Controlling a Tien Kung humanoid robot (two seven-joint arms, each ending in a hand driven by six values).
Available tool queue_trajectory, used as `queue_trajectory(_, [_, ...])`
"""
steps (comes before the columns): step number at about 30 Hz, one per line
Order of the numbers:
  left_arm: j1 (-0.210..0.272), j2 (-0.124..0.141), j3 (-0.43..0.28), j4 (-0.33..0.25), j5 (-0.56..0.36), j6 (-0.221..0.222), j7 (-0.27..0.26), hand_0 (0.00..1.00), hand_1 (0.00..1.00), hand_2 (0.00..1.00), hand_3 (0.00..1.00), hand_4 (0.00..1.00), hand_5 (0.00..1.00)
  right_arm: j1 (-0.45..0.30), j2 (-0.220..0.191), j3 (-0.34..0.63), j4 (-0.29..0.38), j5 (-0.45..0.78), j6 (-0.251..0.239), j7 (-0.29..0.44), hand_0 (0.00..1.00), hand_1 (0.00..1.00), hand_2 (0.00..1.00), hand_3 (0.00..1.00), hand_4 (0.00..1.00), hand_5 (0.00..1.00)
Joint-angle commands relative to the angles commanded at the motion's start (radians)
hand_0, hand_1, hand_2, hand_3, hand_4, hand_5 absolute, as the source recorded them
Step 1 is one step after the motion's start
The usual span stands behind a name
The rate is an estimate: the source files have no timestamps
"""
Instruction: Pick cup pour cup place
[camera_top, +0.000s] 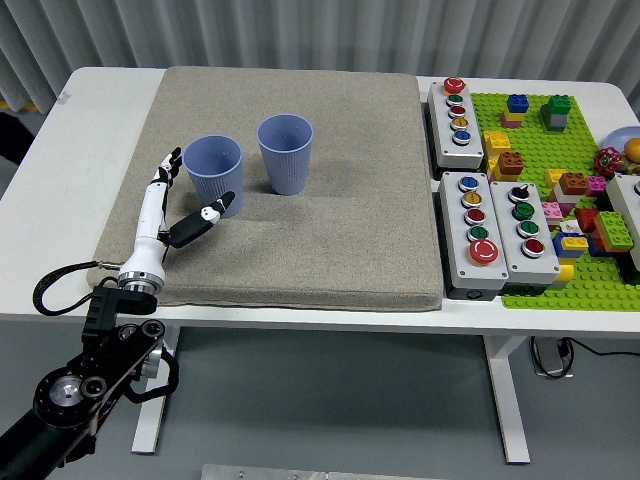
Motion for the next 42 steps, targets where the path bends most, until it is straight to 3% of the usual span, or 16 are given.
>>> queue_trajectory(9, [-0.037, -0.013, 0.003, 0.059, 0.048, -0.008, 0.015, 0.975, 0.977, 0.998, 0.998, 0.923, 0.326, -0.002, 0.000, -0.003, 0.000, 0.000, 0.000, -0.002, 0.670, 0.611, 0.557, 0.557, 0.002, 0.192])
queue_trajectory(26, [-0.111, -0.042, -0.004, 0.130, 0.050, -0.007, 0.018, 0.909, 0.910, 0.998, 0.998, 0.917, 0.323, 0.010, -0.003, -0.006, -0.002, 0.006, 0.002, 0.001, 0.669, 0.611, 0.558, 0.557, 0.002, 0.193])
queue_trajectory(38, [-0.128, -0.051, 0.007, 0.142, 0.053, -0.002, 0.020, 0.857, 0.864, 0.998, 0.998, 0.908, 0.308, 0.015, -0.003, -0.004, -0.002, 0.006, 0.003, -0.001, 0.669, 0.611, 0.558, 0.557, 0.002, 0.192])
queue_trajectory(39, [-0.129, -0.051, 0.009, 0.143, 0.049, -0.001, 0.019, 0.797, 0.799, 0.951, 0.973, 0.890, 0.299, 0.015, -0.003, -0.004, -0.002, 0.006, 0.003, -0.001, 0.669, 0.611, 0.557, 0.557, 0.002, 0.194])
queue_trajectory(42, [-0.130, -0.051, 0.010, 0.144, 0.050, -0.002, 0.022, 0.797, 0.799, 0.951, 0.973, 0.890, 0.299, 0.016, -0.004, -0.005, -0.002, 0.008, 0.003, -0.001, 0.669, 0.611, 0.557, 0.557, 0.002, 0.194])
